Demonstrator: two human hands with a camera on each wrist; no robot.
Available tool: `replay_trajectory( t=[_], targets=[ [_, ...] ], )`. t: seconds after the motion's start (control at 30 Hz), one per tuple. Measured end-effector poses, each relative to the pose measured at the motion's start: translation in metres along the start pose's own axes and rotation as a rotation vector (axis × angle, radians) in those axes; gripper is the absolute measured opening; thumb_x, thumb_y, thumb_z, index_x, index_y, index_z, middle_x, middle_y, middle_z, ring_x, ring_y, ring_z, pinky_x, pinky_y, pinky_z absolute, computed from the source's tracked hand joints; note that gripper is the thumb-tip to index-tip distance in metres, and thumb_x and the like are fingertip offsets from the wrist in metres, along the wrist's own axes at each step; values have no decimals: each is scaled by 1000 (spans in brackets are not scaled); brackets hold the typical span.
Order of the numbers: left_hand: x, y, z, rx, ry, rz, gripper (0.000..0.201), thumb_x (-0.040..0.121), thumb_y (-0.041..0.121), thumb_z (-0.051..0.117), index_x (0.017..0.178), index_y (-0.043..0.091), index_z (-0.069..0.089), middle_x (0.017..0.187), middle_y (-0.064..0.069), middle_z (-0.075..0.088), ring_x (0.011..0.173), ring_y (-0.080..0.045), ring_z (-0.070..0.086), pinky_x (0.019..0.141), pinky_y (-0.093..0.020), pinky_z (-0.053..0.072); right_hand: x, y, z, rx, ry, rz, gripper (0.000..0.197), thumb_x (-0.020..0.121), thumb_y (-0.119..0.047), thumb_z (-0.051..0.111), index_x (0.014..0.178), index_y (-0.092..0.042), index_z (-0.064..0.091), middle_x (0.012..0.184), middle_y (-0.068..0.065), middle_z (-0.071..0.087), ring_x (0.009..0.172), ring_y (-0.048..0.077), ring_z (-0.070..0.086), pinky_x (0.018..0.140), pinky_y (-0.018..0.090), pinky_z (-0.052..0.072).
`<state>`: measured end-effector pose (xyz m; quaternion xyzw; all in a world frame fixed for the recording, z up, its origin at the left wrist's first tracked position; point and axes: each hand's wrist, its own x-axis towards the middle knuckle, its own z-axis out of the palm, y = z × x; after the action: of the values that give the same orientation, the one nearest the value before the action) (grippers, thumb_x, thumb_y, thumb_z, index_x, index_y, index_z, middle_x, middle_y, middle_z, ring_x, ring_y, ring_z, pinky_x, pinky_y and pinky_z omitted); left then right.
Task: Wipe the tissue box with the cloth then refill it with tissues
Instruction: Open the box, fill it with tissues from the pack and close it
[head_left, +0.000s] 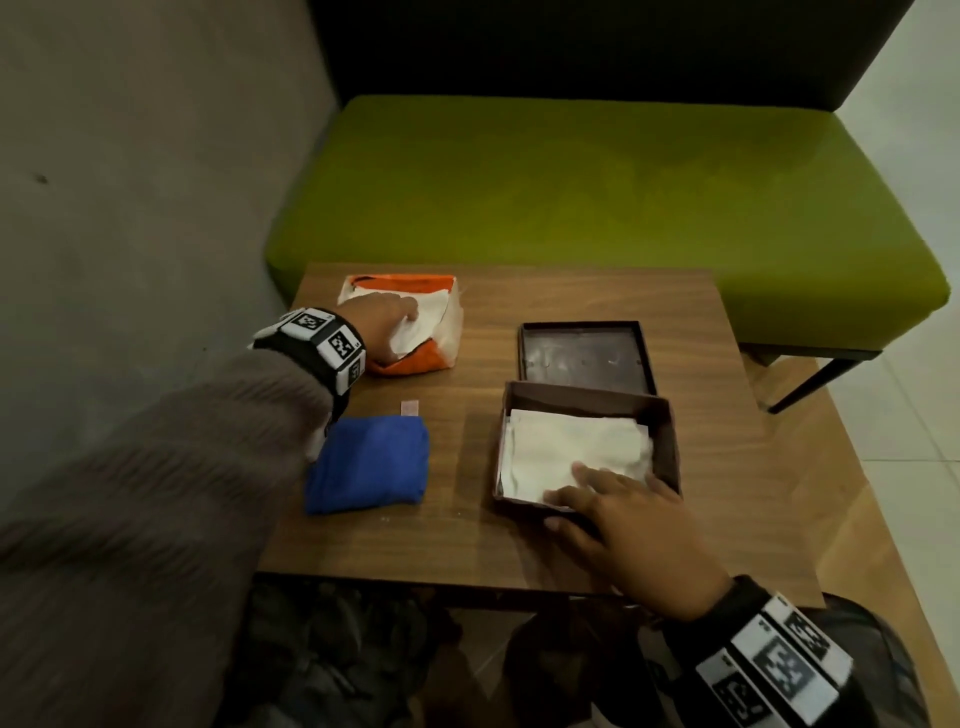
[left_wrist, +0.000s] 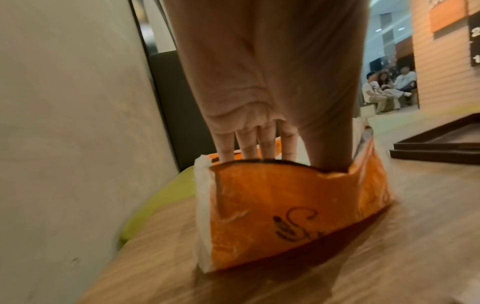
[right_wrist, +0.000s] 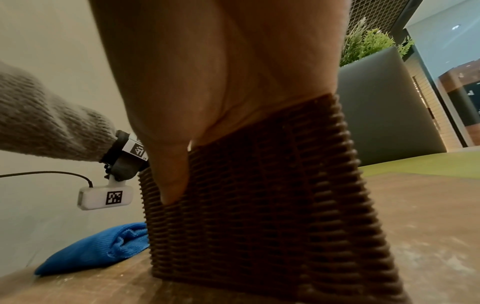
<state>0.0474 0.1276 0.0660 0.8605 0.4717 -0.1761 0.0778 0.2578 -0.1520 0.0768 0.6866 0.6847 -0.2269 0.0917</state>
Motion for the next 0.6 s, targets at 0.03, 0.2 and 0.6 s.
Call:
replay_trajectory(
  t=[0.03,0.2,0.6],
  targets=[
    [0,1,-1,28,-5,5,62,81,19,69,135,15,39,134,-11,51,121,-29,48,97,-36,39,0,0,0,-4,1,0,93,65,-70,-10,137,-47,43,156,-11,33,141,10,35,110,40,30],
    [3,1,0,64,36,13,46,86,21,61,128,16,44,130,-6,53,117,-27,50,98,-38,33,-1,-2,-2,-14,-17,6,85,72,-70,-6,138,-48,42,156,-12,32,141,9,33,112,39,27],
    [-2,-1,-2,-129,221,-26,31,83,31,66,104,10,57,101,-14,65,94,-30,57,70,-31,37,0,-3,5,-40,8,9,78,74,-69,3,128,-48,55,147,-8,48,133,13,48,106,46,37]
  ],
)
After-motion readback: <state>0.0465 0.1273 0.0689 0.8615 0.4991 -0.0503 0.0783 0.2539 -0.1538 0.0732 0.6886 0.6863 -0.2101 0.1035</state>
